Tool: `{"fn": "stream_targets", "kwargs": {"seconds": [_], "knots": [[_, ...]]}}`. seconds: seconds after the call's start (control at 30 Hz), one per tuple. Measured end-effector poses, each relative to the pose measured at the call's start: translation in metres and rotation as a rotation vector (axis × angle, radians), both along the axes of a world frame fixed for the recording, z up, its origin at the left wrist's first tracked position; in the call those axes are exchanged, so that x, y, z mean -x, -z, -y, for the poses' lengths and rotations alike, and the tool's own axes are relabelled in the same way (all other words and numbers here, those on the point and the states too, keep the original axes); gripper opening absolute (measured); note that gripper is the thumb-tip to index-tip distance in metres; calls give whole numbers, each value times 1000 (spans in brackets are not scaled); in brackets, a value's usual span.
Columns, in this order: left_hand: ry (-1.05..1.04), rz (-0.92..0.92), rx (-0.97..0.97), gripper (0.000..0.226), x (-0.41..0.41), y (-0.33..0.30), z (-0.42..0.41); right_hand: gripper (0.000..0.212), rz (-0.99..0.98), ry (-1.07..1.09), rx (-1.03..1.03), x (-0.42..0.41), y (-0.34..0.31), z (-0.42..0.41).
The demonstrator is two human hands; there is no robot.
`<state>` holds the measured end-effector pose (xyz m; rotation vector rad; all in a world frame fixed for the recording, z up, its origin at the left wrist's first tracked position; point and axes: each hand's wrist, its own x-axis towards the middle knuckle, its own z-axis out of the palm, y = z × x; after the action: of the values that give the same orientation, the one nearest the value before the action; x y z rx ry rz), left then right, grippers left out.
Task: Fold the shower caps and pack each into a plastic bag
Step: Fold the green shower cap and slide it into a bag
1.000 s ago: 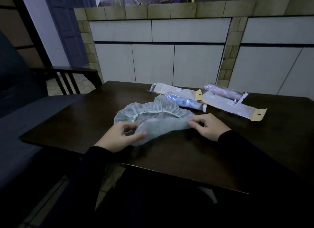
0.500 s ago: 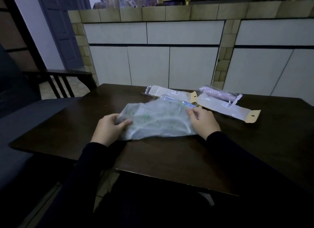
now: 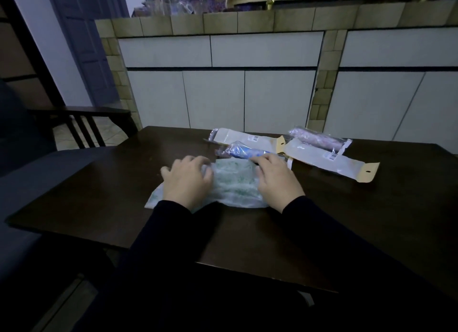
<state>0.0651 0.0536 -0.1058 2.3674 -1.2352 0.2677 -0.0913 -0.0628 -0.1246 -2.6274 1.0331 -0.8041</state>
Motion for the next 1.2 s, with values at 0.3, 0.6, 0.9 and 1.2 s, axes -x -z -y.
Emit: {"fn": "stream_targets", "kwargs": {"seconds": [0.3, 0.6, 0.9, 1.2], "knots": [[26, -200, -144, 58, -41, 23, -1, 27, -101, -1, -272, -30, 5, 10], [115, -327, 74, 31, -50, 35, 0, 54, -78, 105, -266, -20, 6, 20], [30, -51, 48, 40, -49, 33, -4, 42, -147, 219, -119, -24, 5, 16], [238, 187, 246, 45, 0, 13, 4, 28, 99, 7, 539, -37, -3, -8]]}}
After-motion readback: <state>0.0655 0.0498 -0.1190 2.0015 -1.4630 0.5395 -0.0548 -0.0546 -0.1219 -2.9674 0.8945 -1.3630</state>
